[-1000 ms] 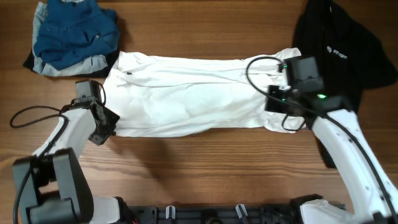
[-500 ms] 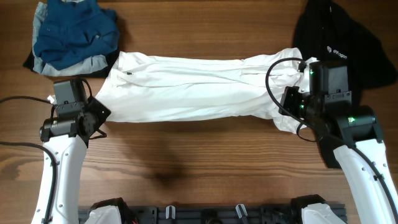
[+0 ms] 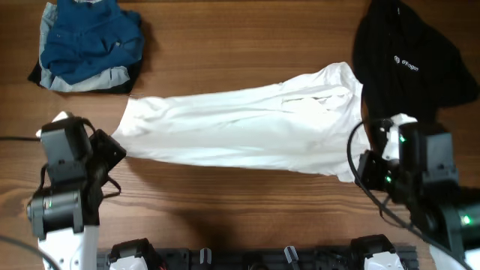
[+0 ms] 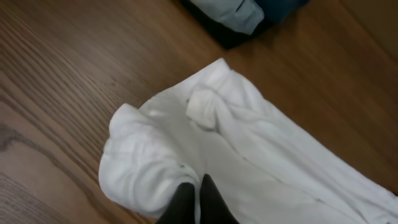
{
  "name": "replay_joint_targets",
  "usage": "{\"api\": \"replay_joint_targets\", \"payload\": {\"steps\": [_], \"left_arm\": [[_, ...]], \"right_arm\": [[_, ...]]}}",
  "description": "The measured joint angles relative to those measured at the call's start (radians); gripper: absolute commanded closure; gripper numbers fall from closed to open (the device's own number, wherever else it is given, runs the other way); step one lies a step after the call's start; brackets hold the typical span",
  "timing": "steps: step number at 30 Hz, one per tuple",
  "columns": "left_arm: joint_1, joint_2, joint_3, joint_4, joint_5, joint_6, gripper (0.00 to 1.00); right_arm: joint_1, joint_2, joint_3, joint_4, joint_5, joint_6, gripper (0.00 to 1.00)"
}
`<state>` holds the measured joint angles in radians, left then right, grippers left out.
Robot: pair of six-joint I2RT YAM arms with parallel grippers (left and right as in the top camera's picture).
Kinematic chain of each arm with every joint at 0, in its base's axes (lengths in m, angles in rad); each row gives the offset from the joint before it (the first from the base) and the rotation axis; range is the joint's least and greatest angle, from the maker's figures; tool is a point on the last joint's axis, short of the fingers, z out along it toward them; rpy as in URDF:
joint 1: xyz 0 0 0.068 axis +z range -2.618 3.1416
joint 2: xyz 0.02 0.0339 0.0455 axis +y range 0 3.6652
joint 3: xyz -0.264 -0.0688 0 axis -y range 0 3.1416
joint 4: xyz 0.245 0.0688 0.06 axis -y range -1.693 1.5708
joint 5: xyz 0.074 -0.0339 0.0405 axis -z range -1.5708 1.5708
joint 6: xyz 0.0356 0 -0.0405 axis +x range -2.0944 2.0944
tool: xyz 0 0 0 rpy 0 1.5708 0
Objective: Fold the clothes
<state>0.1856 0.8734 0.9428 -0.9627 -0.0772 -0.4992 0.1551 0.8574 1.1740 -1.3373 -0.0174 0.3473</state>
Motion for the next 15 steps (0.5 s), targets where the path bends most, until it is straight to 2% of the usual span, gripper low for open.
{"api": "replay_joint_targets", "payload": {"steps": [4, 7, 15], "left_arm": [[0.0, -0.051, 0.001, -0.032, 0.0, 0.002, 0.96], [0.0, -0.017, 0.001, -0.033, 0.0, 0.002, 0.96], [0.0, 0.225, 0.003, 0.058, 0.0, 0.006, 0.96]], "right_arm": [[0.0, -0.018, 0.038, -0.016, 0.005, 0.011, 0.96], [0.0, 0.022, 0.039, 0.021, 0.029, 0.008, 0.96], [0.0, 0.339, 0.039, 0.158, 0.068, -0.048, 0.96]]}}
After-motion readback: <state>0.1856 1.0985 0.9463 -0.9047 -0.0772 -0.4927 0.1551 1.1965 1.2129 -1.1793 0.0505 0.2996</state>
